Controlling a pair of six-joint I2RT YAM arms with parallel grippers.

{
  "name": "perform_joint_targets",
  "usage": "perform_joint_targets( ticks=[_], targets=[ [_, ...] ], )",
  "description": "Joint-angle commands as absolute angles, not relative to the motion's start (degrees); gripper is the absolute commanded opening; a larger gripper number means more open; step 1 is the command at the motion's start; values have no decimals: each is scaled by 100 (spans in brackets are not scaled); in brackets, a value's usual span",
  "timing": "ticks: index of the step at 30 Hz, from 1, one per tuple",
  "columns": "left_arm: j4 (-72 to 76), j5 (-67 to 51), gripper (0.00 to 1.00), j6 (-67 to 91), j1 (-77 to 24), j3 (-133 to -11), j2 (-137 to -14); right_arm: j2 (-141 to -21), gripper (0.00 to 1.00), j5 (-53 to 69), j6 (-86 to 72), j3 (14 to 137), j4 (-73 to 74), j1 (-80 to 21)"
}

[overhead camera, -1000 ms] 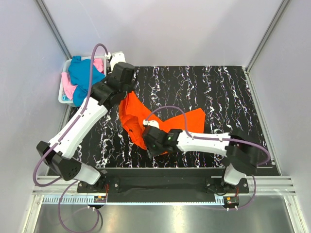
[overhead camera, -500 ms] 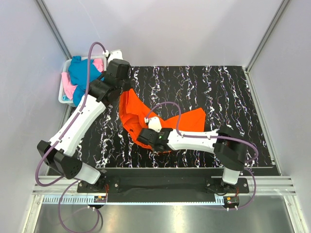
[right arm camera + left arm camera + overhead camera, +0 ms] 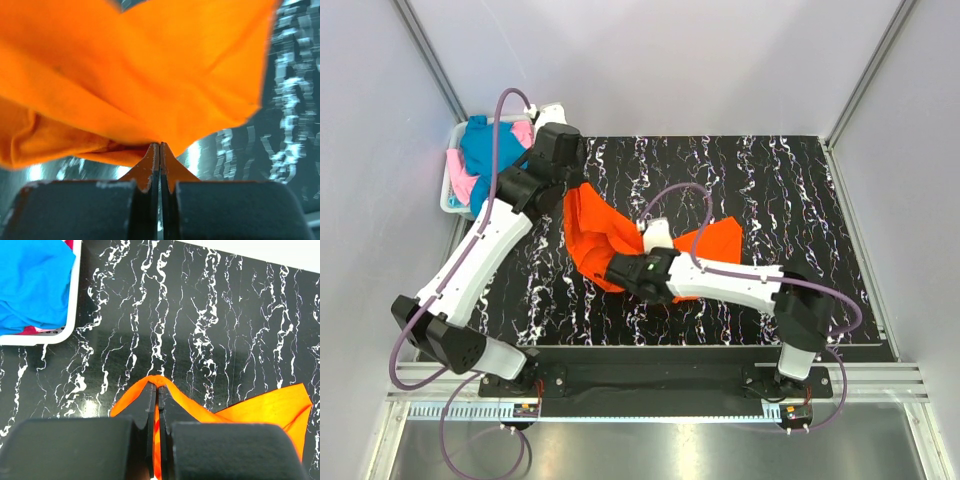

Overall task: Fold and stack the t-shirts
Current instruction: Flatten the tshirt out

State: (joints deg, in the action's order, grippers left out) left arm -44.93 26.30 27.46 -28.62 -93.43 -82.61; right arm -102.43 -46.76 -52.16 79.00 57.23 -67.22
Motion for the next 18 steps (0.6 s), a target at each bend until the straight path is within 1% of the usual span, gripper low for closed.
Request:
perform_joint_targets(
  ticks=[1,5,9,18],
  targets=[
    [-4201,2804,0,2795,-2813,-9221,-7884,-9774,0,-5686,-5748,8218,6592,-6347],
    [-4201,2795,0,2918,-2821,-8922,-7726,-9589,0,-5713,-5748,8139,6601,-5793],
    [-4192,3049,0,2927,-2812,-8667,-7506,-9440,0,-5880,-5617,8138,6600,-5345],
    [-4245,3603,0,2804,-2804,-8771,-7014,-9202,0,-6248,-5011,8577,6600,-4632]
  ],
)
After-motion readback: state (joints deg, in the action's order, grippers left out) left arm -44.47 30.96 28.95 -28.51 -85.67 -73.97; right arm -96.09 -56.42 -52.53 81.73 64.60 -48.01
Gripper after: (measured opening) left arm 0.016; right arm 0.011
